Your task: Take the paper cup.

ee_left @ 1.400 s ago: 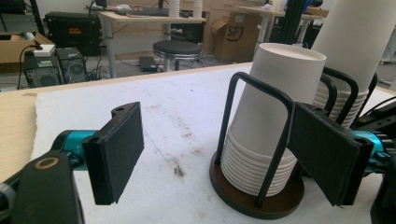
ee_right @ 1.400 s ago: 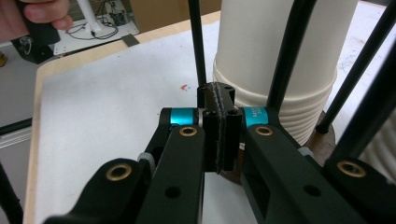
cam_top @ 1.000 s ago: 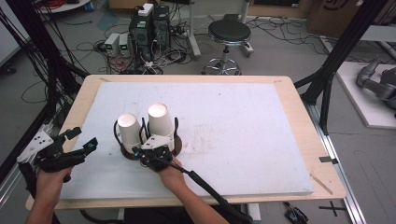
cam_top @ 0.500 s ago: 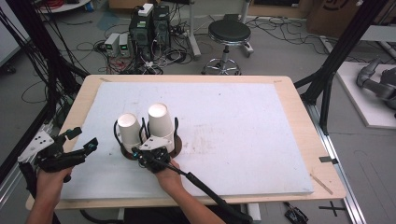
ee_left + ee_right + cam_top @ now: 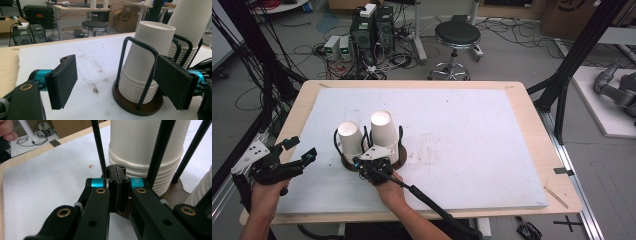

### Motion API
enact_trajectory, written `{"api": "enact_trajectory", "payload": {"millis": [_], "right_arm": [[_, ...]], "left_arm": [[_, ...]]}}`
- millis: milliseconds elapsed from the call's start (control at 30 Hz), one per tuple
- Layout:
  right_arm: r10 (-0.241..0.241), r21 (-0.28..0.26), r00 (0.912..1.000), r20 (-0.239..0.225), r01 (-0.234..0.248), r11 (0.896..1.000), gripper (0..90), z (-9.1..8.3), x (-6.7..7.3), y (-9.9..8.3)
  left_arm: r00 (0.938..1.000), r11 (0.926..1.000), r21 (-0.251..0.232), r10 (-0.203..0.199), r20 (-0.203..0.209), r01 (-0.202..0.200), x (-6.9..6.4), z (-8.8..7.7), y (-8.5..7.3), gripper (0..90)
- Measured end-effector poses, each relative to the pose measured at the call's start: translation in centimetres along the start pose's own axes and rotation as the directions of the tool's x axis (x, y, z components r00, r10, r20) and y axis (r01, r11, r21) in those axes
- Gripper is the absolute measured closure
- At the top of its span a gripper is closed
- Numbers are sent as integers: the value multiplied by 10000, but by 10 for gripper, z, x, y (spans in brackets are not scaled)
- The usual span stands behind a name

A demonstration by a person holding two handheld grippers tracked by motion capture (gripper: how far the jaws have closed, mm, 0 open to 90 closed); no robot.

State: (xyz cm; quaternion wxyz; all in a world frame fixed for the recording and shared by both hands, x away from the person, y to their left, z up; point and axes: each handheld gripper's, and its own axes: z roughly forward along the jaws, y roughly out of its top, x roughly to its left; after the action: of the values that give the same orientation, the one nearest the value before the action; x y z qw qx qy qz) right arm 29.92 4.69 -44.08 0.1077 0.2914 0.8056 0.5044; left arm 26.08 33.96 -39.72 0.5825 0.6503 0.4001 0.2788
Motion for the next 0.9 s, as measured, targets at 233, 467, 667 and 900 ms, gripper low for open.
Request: {"api": "enact_trajectory", "payload": {"millis": [233,467,667,900], "right_arm": [[304,48,9994,149,-304,9995,900,1,2,1],[537,210,9962,692,-552,9983,900,3,9,4],[753,272,9941,782,-776,9966,900,4,10,4],[968,286,9915,869,-996,9946,900,5,11,4]], "left_arm": [[10000,10000,29,10,7,-10,0,0,0,195],[10000,10000,41,23,-15,-23,0,-1,-1,196],[10000,10000,42,11,-40,-11,0,-3,-1,197],[10000,10000,60,35,-17,-34,-1,-2,-2,198]]}}
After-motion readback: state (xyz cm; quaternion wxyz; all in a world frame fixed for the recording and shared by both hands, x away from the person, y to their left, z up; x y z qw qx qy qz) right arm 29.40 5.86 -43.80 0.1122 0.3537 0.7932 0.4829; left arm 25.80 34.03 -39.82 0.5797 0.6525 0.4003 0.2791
